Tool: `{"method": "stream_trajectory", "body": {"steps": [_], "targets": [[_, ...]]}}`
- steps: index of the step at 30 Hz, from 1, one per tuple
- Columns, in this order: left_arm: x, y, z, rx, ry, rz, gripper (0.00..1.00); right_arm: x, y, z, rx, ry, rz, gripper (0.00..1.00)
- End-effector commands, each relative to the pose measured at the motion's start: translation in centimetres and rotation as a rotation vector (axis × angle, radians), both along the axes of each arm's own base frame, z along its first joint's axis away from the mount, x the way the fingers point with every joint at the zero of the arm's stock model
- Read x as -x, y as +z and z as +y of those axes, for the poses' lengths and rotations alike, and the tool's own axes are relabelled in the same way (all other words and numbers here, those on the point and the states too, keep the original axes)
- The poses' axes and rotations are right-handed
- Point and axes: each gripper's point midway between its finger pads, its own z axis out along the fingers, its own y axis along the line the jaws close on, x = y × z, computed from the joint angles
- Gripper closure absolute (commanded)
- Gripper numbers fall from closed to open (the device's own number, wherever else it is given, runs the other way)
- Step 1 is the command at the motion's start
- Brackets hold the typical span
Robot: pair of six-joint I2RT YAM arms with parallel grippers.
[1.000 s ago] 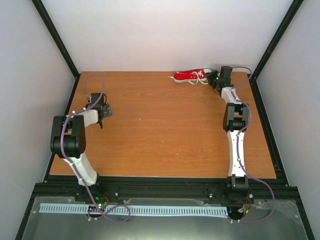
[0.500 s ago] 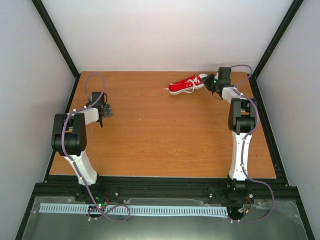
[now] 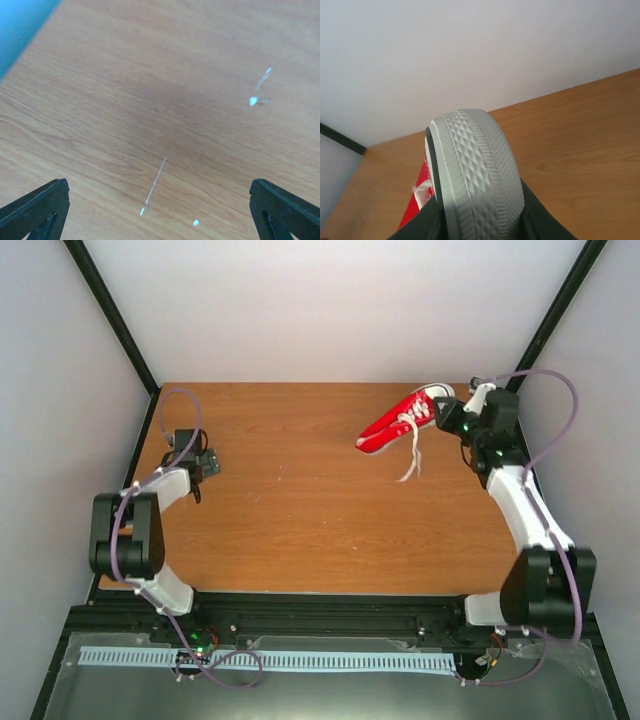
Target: Tie the shoes
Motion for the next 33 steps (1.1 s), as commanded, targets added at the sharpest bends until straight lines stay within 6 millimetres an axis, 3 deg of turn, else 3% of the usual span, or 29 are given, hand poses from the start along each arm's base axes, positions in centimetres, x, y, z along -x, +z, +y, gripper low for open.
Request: {"method": "stream_trajectory", "body": {"steps": [1, 5, 8, 11, 16, 19, 22, 23, 25, 28, 31, 33], "targets": [[-0.3, 6.6, -2.0, 0.085, -0.064, -0.239, 0.0, 5.9, 3.9, -1.3, 0.227, -0.003, -0.097, 0.97], [0.5, 10.9, -5.6, 0.211, -0.209, -0.37, 0.0, 10.9, 6.5, -0.6, 0.325, 0.063, -0.161, 0.97], [1.9, 14.1, -8.7, 0.326, -0.307, -0.432, 0.0, 13.0, 6.1, 2.7, 0.248, 0.253, -0.192, 0.97], [4.2, 16.3, -12.9, 0.439, -0.434, -0.457, 0.0, 14.3, 3.5, 6.9, 0.116, 0.495, -0.18, 0.97], [9.2, 18.6, -21.4, 0.708, -0.776, -0.435, 0.0, 16.4, -3.1, 14.3, 0.124, 0.775, -0.073, 0.97], [12.1, 19.0, -23.5, 0.797, -0.878, -0.423, 0.0, 18.2, -6.9, 19.0, 0.046, 0.966, 0.036, 0.95], [14.3, 18.3, -24.1, 0.825, -0.92, -0.405, 0.0, 19.0, -10.6, 22.4, 0.026, 1.067, 0.14, 0.89], [14.9, 17.7, -24.3, 0.835, -0.93, -0.395, 0.0, 19.0, -11.6, 23.3, 0.035, 1.078, 0.162, 0.82], [15.7, 15.8, -24.6, 0.861, -0.914, -0.342, 0.0, 18.0, -13.7, 24.2, 0.064, 1.041, 0.203, 0.6], [16.8, 12.1, -25.5, 0.914, -0.87, -0.211, 0.0, 14.8, -16.0, 22.9, 0.151, 0.849, 0.268, 0.44], [18.1, 9.5, -27.1, 0.937, -0.861, -0.125, 0.0, 13.2, -15.9, 20.8, 0.226, 0.688, 0.254, 0.2], [18.9, 8.6, -28.3, 0.94, -0.872, -0.096, 0.0, 12.8, -15.6, 18.9, 0.278, 0.577, 0.258, 0.16]]}}
